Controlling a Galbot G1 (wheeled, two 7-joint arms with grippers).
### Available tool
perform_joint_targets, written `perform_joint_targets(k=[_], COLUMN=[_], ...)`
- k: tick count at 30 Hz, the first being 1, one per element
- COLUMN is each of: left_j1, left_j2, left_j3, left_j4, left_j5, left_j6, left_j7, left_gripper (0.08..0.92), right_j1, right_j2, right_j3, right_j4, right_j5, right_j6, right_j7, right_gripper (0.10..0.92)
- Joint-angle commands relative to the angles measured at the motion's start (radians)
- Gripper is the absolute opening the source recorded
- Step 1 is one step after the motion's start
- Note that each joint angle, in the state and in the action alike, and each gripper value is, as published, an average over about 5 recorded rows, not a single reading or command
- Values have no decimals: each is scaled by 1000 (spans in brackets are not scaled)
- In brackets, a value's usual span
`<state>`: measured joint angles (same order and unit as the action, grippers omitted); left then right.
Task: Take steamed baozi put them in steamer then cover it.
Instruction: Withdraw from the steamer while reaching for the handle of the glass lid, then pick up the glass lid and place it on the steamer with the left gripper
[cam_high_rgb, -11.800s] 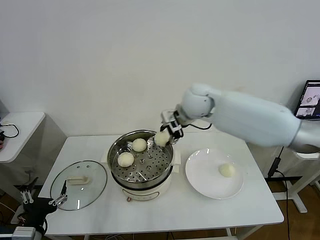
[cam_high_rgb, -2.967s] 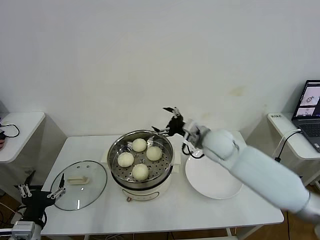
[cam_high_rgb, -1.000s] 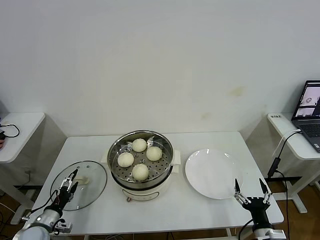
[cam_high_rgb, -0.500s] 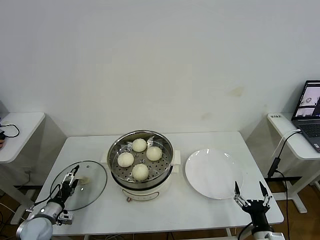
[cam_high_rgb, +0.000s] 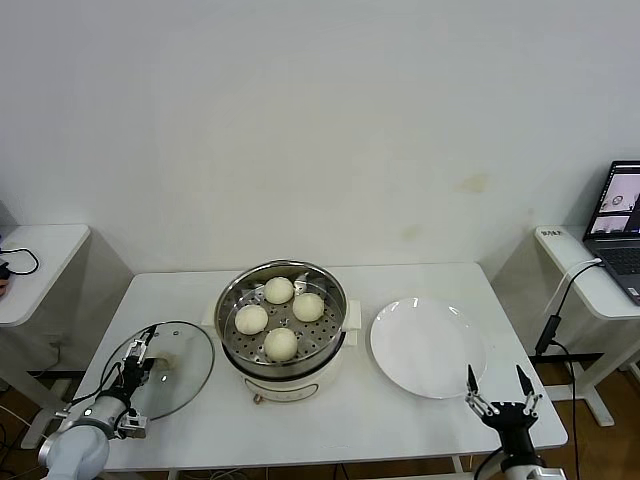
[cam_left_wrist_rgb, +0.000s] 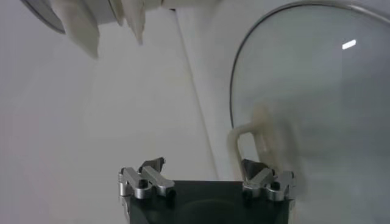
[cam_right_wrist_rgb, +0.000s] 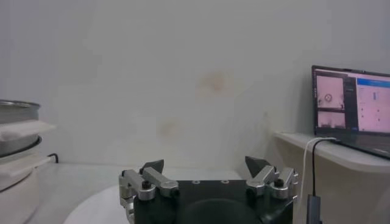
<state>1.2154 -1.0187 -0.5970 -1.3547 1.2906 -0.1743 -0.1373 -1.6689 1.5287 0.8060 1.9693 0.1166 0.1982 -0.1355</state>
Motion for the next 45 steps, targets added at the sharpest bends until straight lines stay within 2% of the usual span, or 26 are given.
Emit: perform_joint_targets(k=[1,10,16,22,27,31,38,45], left_j1=[-22,-30,-39,-9,51,114,222,259], left_j2=[-2,-10,-39,-67,-89,-96,-65,-14], left_j3=[1,-1,-7,-47,-109,-174,-255,-334], left_j4=[36,67,116,62,-67,-185,-378,-530], left_j5=[-10,-20,-47,-93,-114,-120,-162,-202], left_j6=[2,0,-7,-7,7,52,144,221], left_j7=[-8,-20,-97,-162,-180,-148,-12,137], left_gripper=[749,490,316,157,133,133,133,133], right_j1=[0,2,5,7,6,9,13,10], right_j2=[2,1,2,1,-7,-12,-25,-36], right_j3=[-2,-11,-19,-24,-26,-32,-43,-50], right_j4=[-2,-5,-14,-13,-10,-4,-2,-9], right_j5=[0,-2,-10,-14,-15,-13,-15,-44], right_j6=[0,4,15,20,20,18,17,15], right_j7=[0,-2,-4,-6,-8,-9,-12,-17], right_gripper=[823,823,823,823,823,823,823,823])
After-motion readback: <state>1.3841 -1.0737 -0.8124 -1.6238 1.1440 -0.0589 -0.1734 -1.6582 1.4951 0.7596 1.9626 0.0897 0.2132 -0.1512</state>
